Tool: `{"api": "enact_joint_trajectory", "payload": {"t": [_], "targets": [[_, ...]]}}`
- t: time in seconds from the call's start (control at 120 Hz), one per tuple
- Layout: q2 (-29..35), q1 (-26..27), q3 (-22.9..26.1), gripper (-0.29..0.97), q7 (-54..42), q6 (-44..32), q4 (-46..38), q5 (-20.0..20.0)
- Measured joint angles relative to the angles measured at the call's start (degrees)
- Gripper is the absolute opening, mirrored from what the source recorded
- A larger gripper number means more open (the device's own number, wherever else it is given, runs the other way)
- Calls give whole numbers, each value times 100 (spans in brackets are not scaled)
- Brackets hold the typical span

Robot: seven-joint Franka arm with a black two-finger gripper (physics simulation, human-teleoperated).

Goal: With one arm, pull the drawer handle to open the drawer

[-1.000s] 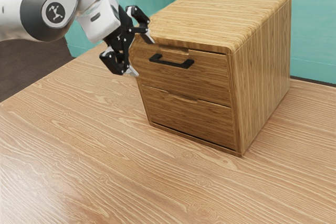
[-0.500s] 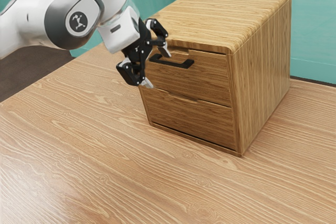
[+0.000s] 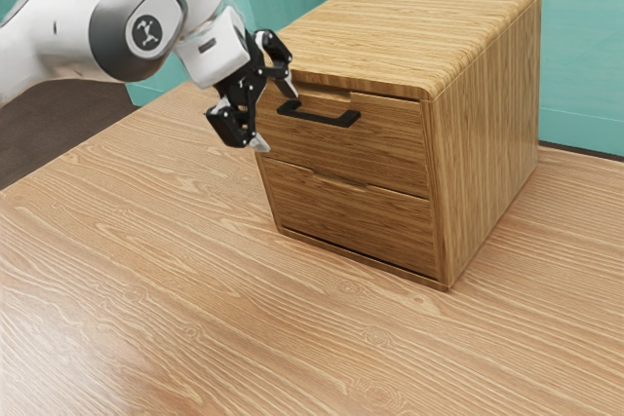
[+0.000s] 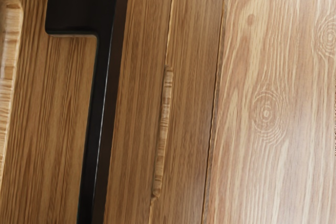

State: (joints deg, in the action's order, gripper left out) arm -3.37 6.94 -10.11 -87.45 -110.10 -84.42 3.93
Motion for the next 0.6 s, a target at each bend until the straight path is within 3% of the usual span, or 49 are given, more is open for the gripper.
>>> {"api": "enact_joint_trajectory", "payload": {"t": [0.15,0.6], "targets": [[-51,221,-6,68,-6,3,26,2],[-183,143,0,66,-4,-10,64,73]]}}
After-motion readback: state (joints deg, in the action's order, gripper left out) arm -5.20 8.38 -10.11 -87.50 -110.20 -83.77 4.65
